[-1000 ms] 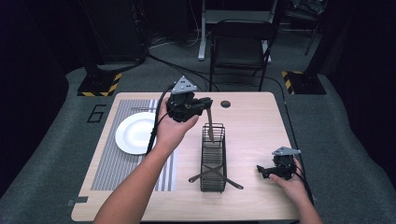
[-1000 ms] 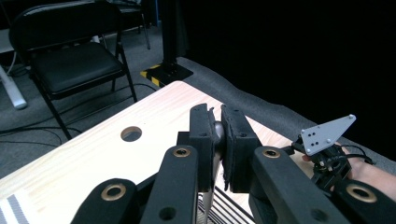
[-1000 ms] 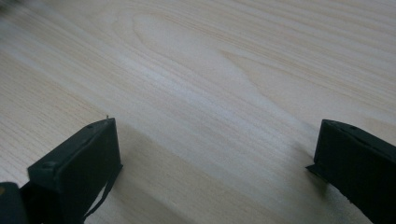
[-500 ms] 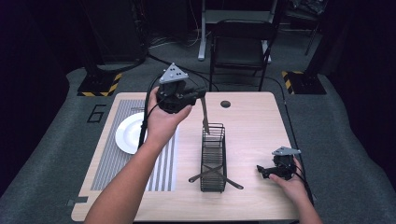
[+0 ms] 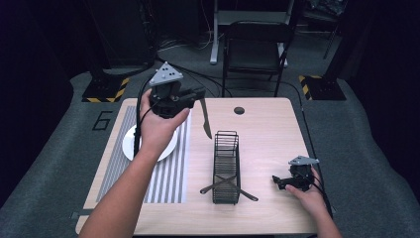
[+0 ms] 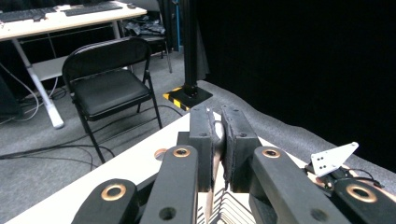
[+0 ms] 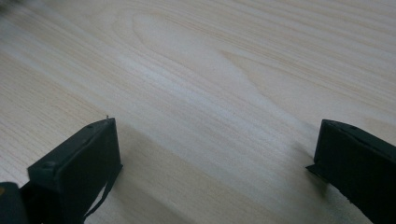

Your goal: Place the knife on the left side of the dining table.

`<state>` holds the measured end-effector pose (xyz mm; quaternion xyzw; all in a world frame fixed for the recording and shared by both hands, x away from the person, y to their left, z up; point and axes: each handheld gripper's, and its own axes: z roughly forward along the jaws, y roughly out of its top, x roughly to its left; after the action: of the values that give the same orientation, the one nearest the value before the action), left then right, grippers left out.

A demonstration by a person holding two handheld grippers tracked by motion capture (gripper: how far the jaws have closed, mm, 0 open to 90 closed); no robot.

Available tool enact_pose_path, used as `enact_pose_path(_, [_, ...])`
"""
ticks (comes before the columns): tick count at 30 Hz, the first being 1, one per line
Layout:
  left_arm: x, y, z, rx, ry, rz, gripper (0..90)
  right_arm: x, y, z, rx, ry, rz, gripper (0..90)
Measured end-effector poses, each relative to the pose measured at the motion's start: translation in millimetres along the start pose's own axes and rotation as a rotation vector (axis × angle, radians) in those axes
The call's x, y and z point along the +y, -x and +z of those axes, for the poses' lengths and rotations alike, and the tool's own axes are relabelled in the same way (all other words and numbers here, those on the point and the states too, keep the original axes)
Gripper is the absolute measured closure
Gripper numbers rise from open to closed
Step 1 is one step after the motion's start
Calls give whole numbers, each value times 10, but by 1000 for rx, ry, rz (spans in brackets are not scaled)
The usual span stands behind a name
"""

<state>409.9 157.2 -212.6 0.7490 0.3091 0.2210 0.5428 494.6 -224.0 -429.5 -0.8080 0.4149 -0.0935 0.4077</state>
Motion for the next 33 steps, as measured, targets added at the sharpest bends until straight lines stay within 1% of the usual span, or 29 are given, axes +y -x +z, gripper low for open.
enact_pose_path(6, [-134, -86, -38, 17, -18, -11, 839, -1, 2, -1, 3, 0, -3, 0])
enact_pose_path(8, [-190, -115, -44, 19, -19, -28, 839, 0, 2, 1, 2, 2, -2, 0])
enact_pose_path(9, [-214, -137, -50, 23, -23, -25, 838, -1, 2, -1, 3, 1, -2, 0])
enact_pose_path(10, [-239, -147, -51, 27, -22, -37, 839, -1, 2, 1, 3, 2, -2, 0])
enact_pose_path(11, [-260, -168, -55, 31, -27, -31, 838, -1, 2, -1, 3, 1, -2, 0])
enact_pose_path(12, [-282, -174, -58, 32, -29, -41, 838, -1, 2, 1, 2, 3, -3, 0])
enact_pose_path(15, [-342, -206, -72, 37, -35, -41, 839, -1, 1, 0, 3, 2, -1, 0])
enact_pose_path(18, [-419, -230, -86, 42, -36, -56, 839, -1, 1, 0, 3, 2, -1, 0])
enact_pose_path(24, [-549, -280, -100, 48, -52, -70, 839, -1, 2, 0, 3, 3, -2, 0])
enact_pose_path(26, [-590, -301, -110, 52, -60, -63, 839, -1, 1, 0, 3, 2, -1, 0])
enact_pose_path(27, [-613, -302, -116, 54, -64, -71, 839, -1, 1, 0, 2, 2, -1, 0])
enact_pose_path(33, [-771, -367, -150, 68, -80, -80, 838, -1, 1, 0, 2, 3, -1, 0])
